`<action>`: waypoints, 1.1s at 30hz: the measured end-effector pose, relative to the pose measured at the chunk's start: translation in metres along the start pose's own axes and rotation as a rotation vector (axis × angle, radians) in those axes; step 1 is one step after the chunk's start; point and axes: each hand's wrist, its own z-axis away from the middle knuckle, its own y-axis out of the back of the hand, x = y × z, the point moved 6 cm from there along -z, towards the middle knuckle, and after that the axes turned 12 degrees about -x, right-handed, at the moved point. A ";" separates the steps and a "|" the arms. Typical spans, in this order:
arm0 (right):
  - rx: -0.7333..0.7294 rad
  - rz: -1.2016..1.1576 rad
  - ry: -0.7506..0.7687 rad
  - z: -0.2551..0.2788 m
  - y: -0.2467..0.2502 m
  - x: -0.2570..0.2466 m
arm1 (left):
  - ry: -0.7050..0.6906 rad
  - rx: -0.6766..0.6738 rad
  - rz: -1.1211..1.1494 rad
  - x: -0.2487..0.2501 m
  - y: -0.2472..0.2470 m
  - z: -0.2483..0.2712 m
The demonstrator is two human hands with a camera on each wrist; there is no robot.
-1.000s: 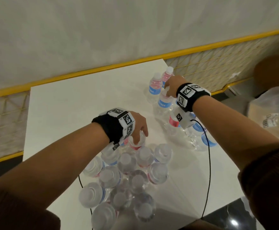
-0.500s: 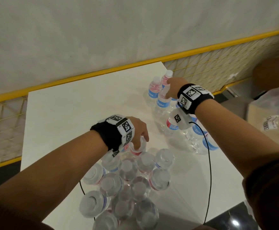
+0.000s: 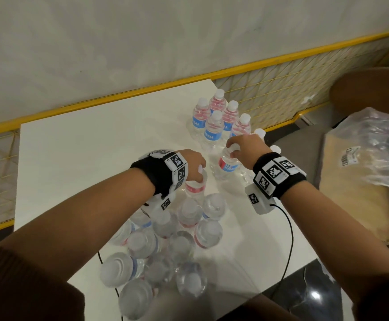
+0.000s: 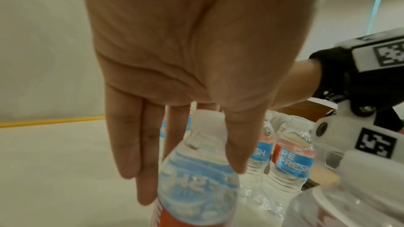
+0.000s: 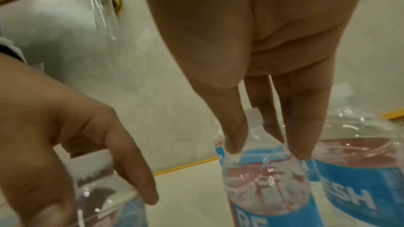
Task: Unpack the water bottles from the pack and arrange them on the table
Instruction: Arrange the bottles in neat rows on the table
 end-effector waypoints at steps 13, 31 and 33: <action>0.044 0.065 0.067 0.017 -0.005 0.023 | 0.119 0.106 0.128 0.032 0.035 -0.043; 0.048 -0.009 0.092 0.011 -0.011 0.032 | 0.001 0.211 0.172 0.012 0.072 -0.053; 0.051 -0.024 0.084 0.012 -0.010 0.032 | 0.025 0.234 0.161 0.011 0.074 -0.055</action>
